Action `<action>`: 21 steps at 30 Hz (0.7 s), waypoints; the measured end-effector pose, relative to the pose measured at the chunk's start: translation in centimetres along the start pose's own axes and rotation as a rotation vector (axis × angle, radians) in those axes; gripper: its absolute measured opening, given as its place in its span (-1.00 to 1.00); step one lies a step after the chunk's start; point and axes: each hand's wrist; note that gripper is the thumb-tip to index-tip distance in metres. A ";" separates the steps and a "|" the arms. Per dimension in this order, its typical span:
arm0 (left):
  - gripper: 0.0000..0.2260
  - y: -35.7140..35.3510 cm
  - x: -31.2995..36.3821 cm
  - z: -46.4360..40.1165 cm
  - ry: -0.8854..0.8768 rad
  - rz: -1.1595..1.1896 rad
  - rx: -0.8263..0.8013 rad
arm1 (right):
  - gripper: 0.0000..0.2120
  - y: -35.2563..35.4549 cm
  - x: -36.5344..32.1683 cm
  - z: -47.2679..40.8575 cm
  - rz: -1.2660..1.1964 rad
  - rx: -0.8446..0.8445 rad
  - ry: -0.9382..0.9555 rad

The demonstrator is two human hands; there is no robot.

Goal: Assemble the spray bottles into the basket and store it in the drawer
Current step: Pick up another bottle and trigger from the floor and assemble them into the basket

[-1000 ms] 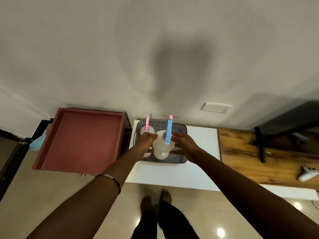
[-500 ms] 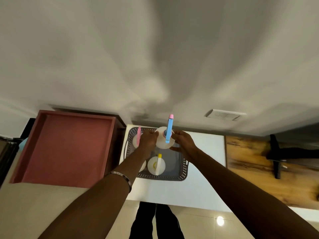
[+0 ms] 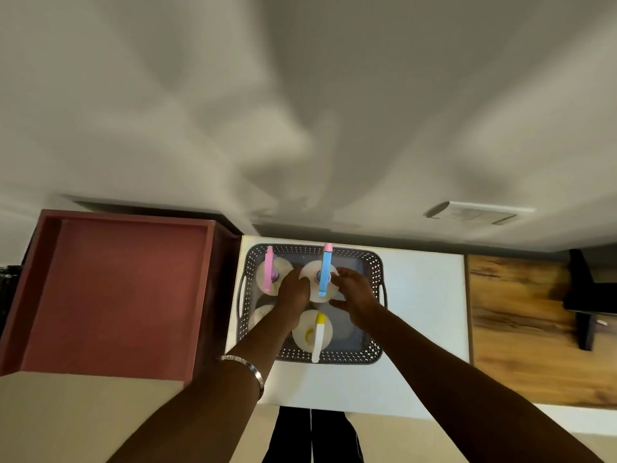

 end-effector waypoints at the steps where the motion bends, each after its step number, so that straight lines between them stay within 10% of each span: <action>1: -0.67 -0.1 -0.2 -0.4 0.015 -0.007 0.005 | -0.75 -0.1 0.2 -0.4 -0.003 -0.001 -0.008; 21: -0.66 -1.5 -1.6 -3.7 0.093 -0.083 -0.004 | -0.72 -0.2 1.7 -3.9 0.055 -0.030 -0.045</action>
Point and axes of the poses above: each hand's wrist, its own z-axis away from the middle knuckle, its own y-axis out of the back of the hand, x = y × z, and after that the axes turned 2 degrees about x, right-handed
